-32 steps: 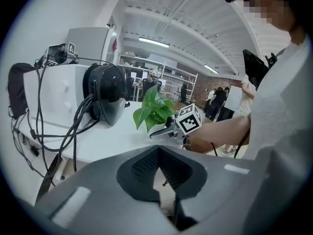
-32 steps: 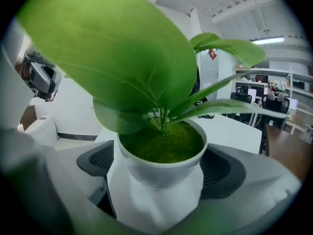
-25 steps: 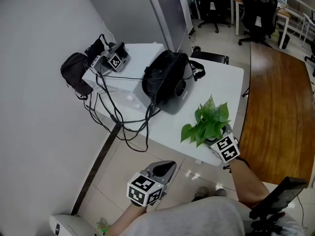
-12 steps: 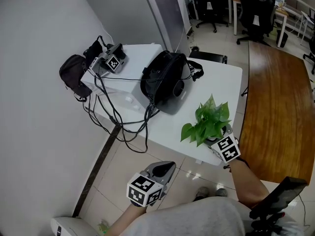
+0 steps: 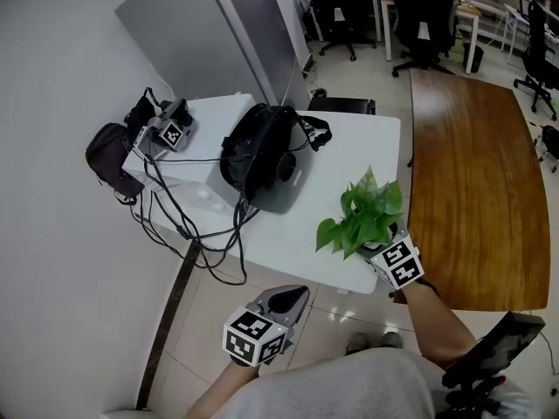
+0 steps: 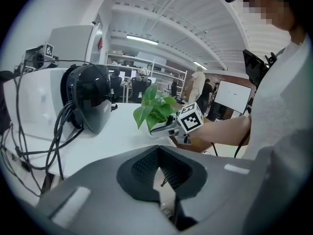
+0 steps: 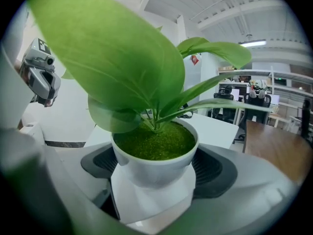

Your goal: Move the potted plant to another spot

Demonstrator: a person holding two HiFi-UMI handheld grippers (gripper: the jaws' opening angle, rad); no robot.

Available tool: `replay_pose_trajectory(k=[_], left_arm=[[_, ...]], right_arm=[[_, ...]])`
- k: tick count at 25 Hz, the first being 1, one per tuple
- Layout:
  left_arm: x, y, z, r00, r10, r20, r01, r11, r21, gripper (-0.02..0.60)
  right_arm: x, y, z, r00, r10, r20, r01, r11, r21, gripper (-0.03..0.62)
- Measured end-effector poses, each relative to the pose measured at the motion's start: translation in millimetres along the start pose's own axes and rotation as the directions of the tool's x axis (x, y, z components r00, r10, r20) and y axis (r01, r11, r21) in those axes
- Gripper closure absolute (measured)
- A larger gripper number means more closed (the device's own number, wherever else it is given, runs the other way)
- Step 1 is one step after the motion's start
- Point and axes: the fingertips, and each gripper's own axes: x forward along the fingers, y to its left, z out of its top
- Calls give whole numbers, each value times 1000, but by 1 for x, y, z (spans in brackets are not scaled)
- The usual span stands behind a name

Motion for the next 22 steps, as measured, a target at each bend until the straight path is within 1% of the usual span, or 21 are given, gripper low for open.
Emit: replay_pose_trajectory(k=[5, 9, 12, 16, 22], left_arm=[[28, -19, 20, 997, -78, 0, 78, 995, 57, 595], [55, -44, 42, 988, -155, 7, 153, 982, 110, 595], [73, -67, 58, 976, -215, 12, 211, 967, 145, 595], [96, -94, 69, 956, -293, -7, 289, 940, 183, 595], [127, -130, 91, 923, -384, -13, 377, 899, 221, 595]], right_arm=[[-35, -32, -5, 997, -79, 3, 78, 997, 25, 128], [-76, -62, -11, 988, -155, -1, 155, 987, 46, 128], [-108, -84, -18, 978, -210, -11, 210, 975, 69, 128], [-147, -107, -27, 957, -289, -21, 289, 953, 85, 128], [-195, -138, -37, 927, -374, -34, 376, 922, 91, 128]])
